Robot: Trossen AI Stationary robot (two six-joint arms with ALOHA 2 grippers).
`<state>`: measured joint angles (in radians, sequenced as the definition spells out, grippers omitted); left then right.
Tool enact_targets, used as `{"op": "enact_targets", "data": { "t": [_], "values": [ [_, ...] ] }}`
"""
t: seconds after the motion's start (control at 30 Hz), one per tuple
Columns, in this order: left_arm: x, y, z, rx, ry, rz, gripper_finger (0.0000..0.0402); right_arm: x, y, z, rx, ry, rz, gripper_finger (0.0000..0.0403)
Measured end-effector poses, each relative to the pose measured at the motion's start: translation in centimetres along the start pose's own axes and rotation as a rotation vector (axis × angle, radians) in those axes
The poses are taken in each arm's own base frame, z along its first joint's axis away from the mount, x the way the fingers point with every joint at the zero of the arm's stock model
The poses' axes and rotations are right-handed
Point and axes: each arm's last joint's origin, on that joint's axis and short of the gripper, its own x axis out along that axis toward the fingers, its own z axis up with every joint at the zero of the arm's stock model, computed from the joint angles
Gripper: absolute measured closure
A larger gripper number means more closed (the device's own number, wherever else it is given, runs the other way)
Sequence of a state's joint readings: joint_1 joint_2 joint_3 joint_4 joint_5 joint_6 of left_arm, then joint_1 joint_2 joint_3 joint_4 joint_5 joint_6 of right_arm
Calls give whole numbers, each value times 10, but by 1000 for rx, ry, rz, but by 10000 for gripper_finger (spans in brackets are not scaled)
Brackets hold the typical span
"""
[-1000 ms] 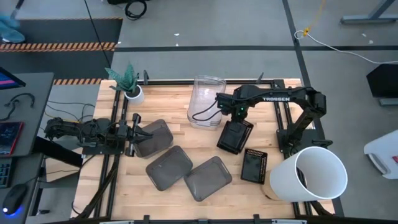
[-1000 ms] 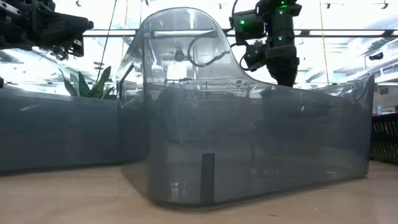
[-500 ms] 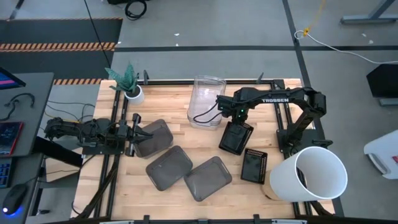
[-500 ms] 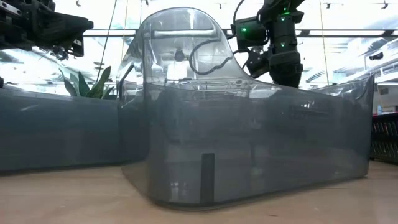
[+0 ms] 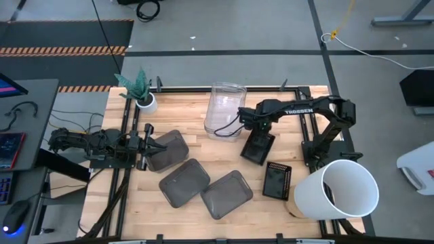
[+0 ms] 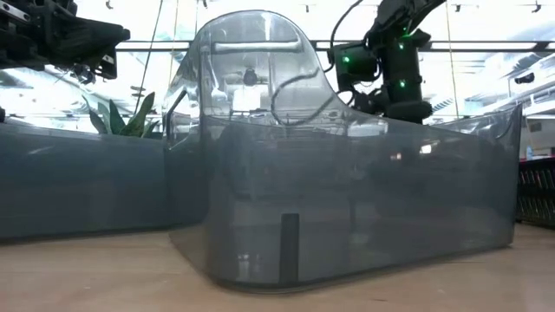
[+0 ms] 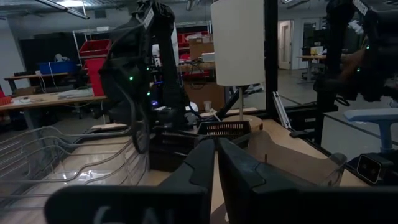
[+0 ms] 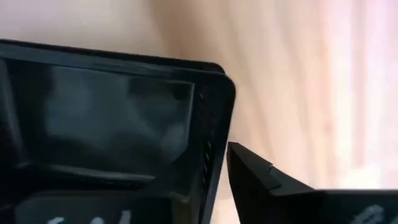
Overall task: Stack baskets by color
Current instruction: Stack the right black bin on the left black bin, then stack the bottom black bin on the top of the top black bin
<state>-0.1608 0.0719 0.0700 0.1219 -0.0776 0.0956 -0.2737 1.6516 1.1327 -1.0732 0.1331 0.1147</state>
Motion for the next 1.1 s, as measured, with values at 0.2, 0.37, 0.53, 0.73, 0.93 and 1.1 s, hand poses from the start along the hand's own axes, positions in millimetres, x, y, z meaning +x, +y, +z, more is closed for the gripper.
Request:
{"op": "enact_targets", "data": {
  "t": [0.2,0.37,0.53,0.73,0.93,1.1],
  "values": [
    [0,0,0,0,0,0,366,6,-20,3,-24,-28,-118,301],
    [0,0,0,0,0,0,371,7,-38,8,-35,-56,-249,300],
    [0,0,0,0,0,0,373,-4,-44,10,1,-54,-170,299],
    [0,0,0,0,0,0,366,-35,-28,1,16,-26,68,300],
    [0,0,0,0,0,0,373,-40,7,-20,14,15,178,300],
    [0,0,0,0,0,0,376,-34,34,-42,-57,25,173,300]
  ]
}}
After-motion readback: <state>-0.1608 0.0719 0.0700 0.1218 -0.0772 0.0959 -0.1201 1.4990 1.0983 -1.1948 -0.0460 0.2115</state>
